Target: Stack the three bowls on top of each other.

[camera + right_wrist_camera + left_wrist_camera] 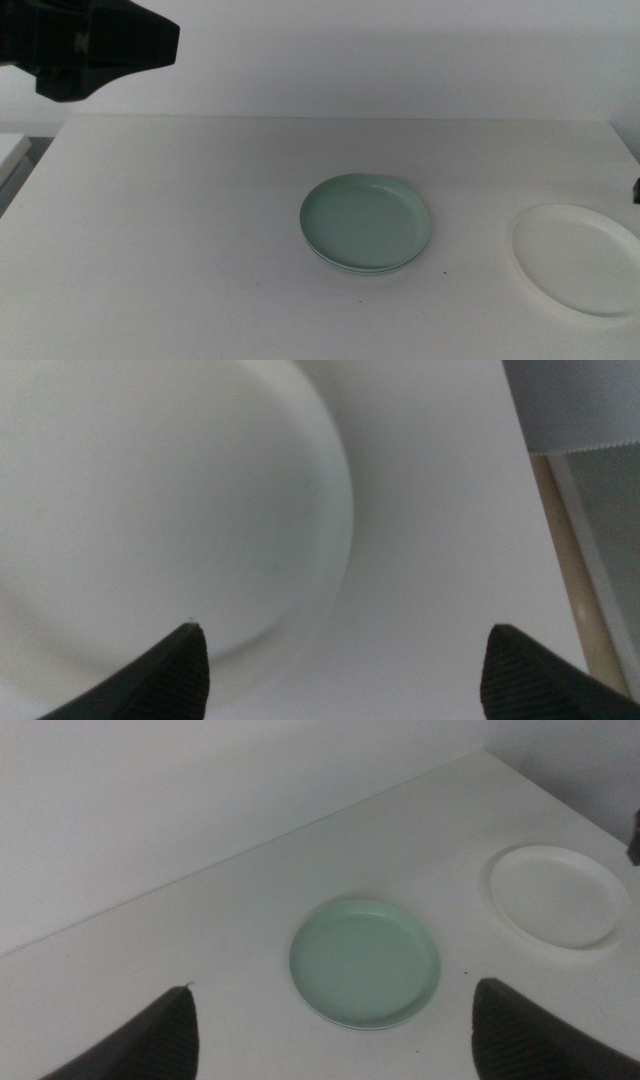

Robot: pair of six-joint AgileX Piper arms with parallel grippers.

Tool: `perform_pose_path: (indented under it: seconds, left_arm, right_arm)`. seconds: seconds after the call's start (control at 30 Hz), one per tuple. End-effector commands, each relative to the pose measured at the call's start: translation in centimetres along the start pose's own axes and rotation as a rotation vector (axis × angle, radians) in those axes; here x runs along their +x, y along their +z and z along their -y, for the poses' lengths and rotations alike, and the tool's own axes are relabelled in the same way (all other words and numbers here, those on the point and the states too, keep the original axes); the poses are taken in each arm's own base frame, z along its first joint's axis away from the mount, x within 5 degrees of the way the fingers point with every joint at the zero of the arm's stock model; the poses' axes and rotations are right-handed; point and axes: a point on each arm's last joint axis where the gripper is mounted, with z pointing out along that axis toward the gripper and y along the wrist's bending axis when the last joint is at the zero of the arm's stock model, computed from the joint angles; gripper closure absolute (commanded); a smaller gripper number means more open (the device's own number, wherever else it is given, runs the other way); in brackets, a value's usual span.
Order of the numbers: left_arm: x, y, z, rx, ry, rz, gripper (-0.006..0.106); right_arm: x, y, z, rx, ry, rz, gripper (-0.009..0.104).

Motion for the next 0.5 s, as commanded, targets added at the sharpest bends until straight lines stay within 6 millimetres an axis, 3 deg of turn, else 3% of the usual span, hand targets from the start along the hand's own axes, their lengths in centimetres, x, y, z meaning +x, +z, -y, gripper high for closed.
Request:
perform_pose_path:
  seconds: [0.0, 0.2, 0.47]
  left_arm:
    - [0.0, 0.0, 0.0, -0.002, 0.001, 0.011, 0.007]
    - [0.0, 0.0, 0.0, -0.002, 0.001, 0.013, 0.007]
    - [0.0, 0.0, 0.0, -0.002, 0.001, 0.013, 0.007]
  right_arm:
    - [-1.3, 1.5, 0.0, 0.031, -0.032, 0.015, 0.002]
    - [-2.1, 4.4, -0.7, -0.004, -0.121, -0.04, 0.002]
    - [-3.3, 8.9, 2.2, -0.198, 0.068, -0.104, 0.002]
